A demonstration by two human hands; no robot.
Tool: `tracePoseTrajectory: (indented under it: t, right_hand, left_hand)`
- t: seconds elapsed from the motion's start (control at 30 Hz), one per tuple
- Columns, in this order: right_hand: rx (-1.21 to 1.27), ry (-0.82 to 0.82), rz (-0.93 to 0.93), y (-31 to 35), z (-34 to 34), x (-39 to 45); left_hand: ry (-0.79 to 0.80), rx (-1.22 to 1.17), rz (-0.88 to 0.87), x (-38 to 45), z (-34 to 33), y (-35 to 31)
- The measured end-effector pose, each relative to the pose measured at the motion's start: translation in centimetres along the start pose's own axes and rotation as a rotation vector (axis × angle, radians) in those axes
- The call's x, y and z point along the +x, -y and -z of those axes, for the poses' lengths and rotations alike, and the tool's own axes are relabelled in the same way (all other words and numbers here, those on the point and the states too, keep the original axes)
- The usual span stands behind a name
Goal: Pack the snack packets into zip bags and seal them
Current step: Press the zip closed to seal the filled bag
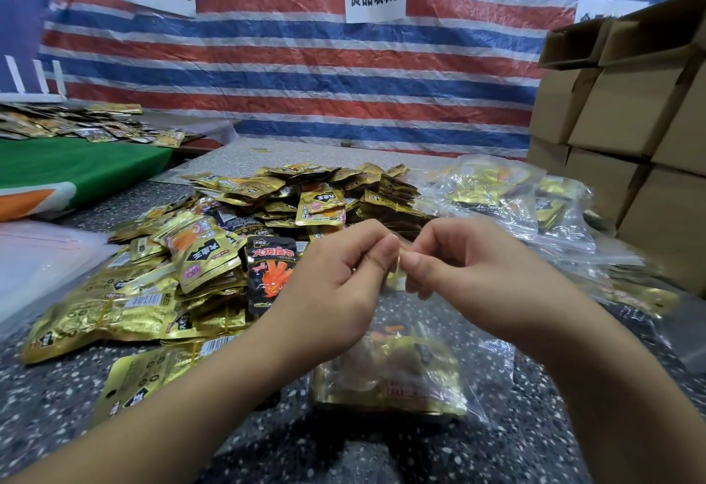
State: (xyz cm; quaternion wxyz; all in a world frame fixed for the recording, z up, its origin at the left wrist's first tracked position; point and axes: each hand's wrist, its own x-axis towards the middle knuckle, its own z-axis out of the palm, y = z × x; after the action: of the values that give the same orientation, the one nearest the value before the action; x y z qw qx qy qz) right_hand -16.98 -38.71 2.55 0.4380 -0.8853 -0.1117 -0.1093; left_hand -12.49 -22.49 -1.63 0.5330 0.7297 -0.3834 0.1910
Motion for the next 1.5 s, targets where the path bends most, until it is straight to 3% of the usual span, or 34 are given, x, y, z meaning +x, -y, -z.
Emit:
tracePoseTrajectory:
  t: [0.4,0.9,1.5]
  right_hand:
    - [-0.259,-0.084,0.023,-1.2,0.2,0.7]
    - [-0.236,-0.175,0.245,-0.3,-1.2,0.8]
    - [-0.431,-0.202,0.253,-0.8,-1.1,0.8]
  left_hand:
    - [-0.167,0.115,0.017,0.6,0.8,0.7]
    - [-0.065,0.072,-0.036,0.4,0.2,0.5]
    - [-0.199,0.232,-0.057,0.3,0.6,0.8]
